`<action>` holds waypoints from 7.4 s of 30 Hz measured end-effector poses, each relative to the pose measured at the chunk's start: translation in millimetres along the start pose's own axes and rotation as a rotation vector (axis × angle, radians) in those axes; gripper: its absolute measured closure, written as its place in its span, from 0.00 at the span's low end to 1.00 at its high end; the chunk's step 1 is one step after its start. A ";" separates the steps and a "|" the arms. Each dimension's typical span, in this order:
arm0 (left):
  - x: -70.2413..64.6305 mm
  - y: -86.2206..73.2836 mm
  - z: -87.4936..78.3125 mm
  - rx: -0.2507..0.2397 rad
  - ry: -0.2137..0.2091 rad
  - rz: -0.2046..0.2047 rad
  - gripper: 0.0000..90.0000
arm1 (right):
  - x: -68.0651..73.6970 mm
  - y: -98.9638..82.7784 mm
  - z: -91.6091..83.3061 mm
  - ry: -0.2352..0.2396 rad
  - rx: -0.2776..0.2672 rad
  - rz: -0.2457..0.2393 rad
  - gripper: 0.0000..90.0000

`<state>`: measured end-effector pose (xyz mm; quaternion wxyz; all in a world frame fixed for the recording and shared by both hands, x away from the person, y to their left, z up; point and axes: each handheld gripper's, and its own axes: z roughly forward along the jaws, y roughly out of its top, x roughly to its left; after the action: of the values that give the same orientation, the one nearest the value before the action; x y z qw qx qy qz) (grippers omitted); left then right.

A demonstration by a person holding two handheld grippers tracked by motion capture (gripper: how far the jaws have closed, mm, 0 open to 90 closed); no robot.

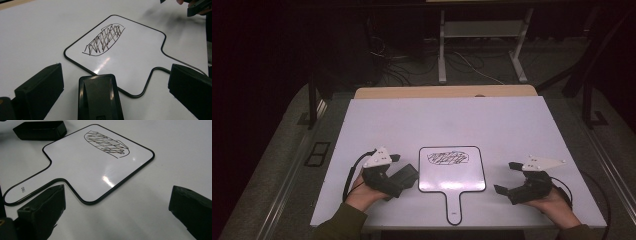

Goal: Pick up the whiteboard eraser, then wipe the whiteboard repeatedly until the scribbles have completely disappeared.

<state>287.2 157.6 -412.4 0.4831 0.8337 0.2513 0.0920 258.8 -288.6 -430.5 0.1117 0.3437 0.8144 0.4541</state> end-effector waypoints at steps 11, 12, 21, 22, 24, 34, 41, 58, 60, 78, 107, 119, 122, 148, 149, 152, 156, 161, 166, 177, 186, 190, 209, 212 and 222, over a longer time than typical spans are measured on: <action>-0.2 2.5 0.5 0.007 0.003 -0.007 0.00 | -0.6 -0.4 -1.1 -0.003 -0.012 0.001 0.00; -0.2 2.7 0.9 0.009 0.004 -0.008 0.00 | -0.8 -0.5 -1.1 -0.003 -0.013 0.001 0.00; -0.5 6.4 7.5 0.031 0.012 -0.006 0.03 | -3.5 -2.1 -2.8 -0.008 -0.022 0.008 0.00; -0.6 6.6 7.8 0.042 0.018 -0.004 0.03 | -3.5 -2.6 -3.0 -0.009 -0.019 0.007 0.00; -1.7 6.7 8.6 0.050 0.025 0.001 0.04 | -3.1 -2.8 -3.2 -0.011 -0.018 0.005 0.00; -4.1 4.6 11.6 0.105 0.036 0.013 0.12 | -0.9 -1.5 -1.5 -0.015 -0.013 -0.006 0.00; -5.8 1.6 14.6 0.146 0.056 0.030 0.14 | -1.6 -1.8 0.0 -0.011 -0.010 -0.007 0.00; 0.3 -13.3 8.8 0.235 0.103 0.010 0.18 | -1.1 -3.4 1.9 -0.009 0.004 -0.009 0.00; 1.9 -14.8 6.9 0.247 0.102 0.009 0.20 | -1.0 -3.5 2.0 -0.011 0.006 -0.010 0.00; 3.7 -21.3 8.9 0.313 0.092 -0.014 0.30 | -0.8 -4.0 2.7 -0.017 0.013 -0.019 0.00; 8.8 -21.4 8.9 0.339 0.059 -0.054 0.42 | 0.3 -4.4 3.5 -0.021 0.022 -0.027 0.00; 10.8 -19.9 8.8 0.348 0.049 -0.090 0.43 | 0.6 -4.6 4.0 -0.021 0.026 -0.032 0.00; 10.8 -18.7 9.0 0.355 0.051 -0.101 0.43 | 0.8 -4.6 4.0 -0.021 0.026 -0.032 0.00; 12.1 -10.3 3.4 0.315 0.041 -0.090 0.43 | 1.0 -4.8 4.0 -0.022 0.024 -0.034 0.00; 12.0 -10.0 3.2 0.313 0.040 -0.089 0.43 | 1.0 -4.8 3.9 -0.022 0.023 -0.033 0.00; 11.7 -8.6 3.2 0.312 0.034 -0.082 0.43 | 0.7 -4.9 4.0 -0.024 0.018 -0.031 0.00; 10.6 -5.0 2.4 0.302 0.026 -0.092 0.43 | 0.2 -4.7 3.8 -0.025 0.015 -0.029 0.00; 10.7 -0.5 4.2 0.303 0.026 -0.078 0.43 | -0.2 -4.5 4.2 -0.023 0.018 -0.028 0.00; 12.7 3.2 5.9 0.297 0.027 -0.076 0.43 | -1.1 -4.4 3.7 -0.024 0.013 -0.027 0.00; 15.9 14.7 6.9 0.271 0.026 -0.082 0.43 | -0.6 -4.6 2.6 -0.025 0.013 -0.021 0.00; 20.9 25.4 10.5 0.257 0.032 -0.074 0.43 | -1.1 -4.1 2.2 -0.025 0.004 -0.016 0.00; 23.6 32.4 15.9 0.248 0.024 -0.071 0.43 | -1.1 -4.4 2.4 -0.024 0.005 -0.015 0.00; 27.8 62.4 59.9 0.261 0.008 -0.001 0.43 | -1.7 -5.7 1.8 -0.028 0.004 -0.005 0.00; 28.6 67.4 68.7 0.262 0.008 0.009 0.43 | -2.1 -5.8 2.0 -0.029 0.006 -0.006 0.00; 30.5 76.7 96.4 0.267 0.005 0.026 0.43 | -3.0 -5.7 1.1 -0.029 0.000 -0.004 0.00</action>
<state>376.8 68.7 -399.6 0.3659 0.8936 0.2516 0.0660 258.9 -291.8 -436.2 0.1244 0.3485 0.8133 0.4490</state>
